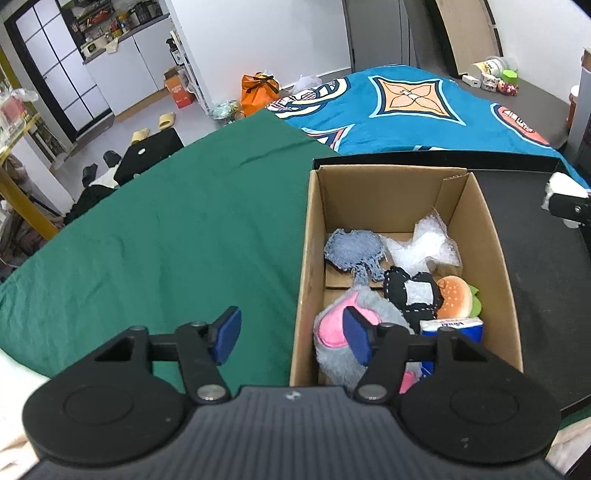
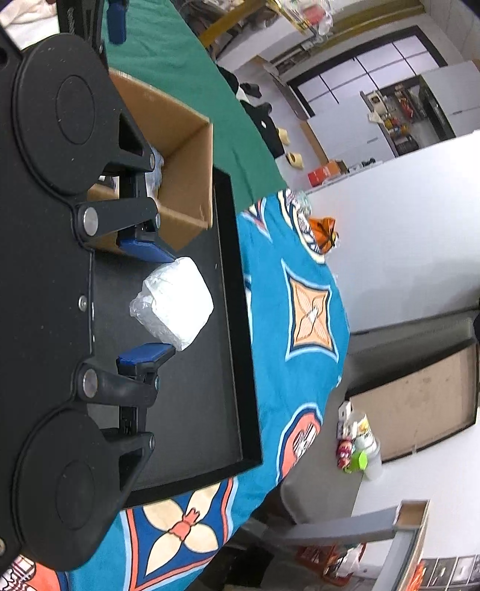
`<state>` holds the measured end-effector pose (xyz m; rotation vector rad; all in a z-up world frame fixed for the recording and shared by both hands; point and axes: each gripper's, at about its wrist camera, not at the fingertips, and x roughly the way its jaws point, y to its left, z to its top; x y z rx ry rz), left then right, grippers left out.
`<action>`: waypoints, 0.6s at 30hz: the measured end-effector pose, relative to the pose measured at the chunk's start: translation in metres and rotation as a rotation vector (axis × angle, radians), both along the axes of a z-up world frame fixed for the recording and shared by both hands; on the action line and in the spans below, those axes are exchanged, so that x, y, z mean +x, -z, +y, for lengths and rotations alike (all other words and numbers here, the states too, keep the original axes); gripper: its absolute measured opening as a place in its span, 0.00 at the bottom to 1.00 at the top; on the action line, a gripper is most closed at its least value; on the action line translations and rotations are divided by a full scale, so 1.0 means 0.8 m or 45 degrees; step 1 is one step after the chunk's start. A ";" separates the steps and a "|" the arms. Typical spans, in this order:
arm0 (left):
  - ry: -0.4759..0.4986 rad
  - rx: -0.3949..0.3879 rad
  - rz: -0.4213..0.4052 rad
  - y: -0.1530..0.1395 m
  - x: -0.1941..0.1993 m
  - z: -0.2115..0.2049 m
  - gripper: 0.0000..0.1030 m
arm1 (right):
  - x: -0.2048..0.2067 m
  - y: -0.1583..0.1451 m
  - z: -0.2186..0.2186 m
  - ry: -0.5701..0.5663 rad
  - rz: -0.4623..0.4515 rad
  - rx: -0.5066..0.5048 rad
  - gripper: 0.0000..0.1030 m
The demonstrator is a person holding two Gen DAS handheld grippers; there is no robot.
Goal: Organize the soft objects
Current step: 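Carry the white bundle over the cardboard box with the right gripper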
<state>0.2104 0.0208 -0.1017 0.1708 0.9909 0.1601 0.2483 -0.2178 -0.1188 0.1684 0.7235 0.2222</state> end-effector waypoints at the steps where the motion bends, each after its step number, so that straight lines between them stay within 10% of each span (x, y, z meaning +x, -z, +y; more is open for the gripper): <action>1: -0.001 -0.012 0.001 0.000 -0.002 0.001 0.52 | -0.002 -0.003 0.005 -0.011 -0.005 -0.002 0.45; 18: -0.005 -0.184 0.043 0.019 -0.020 0.034 0.12 | -0.021 -0.028 0.086 -0.169 -0.031 -0.043 0.46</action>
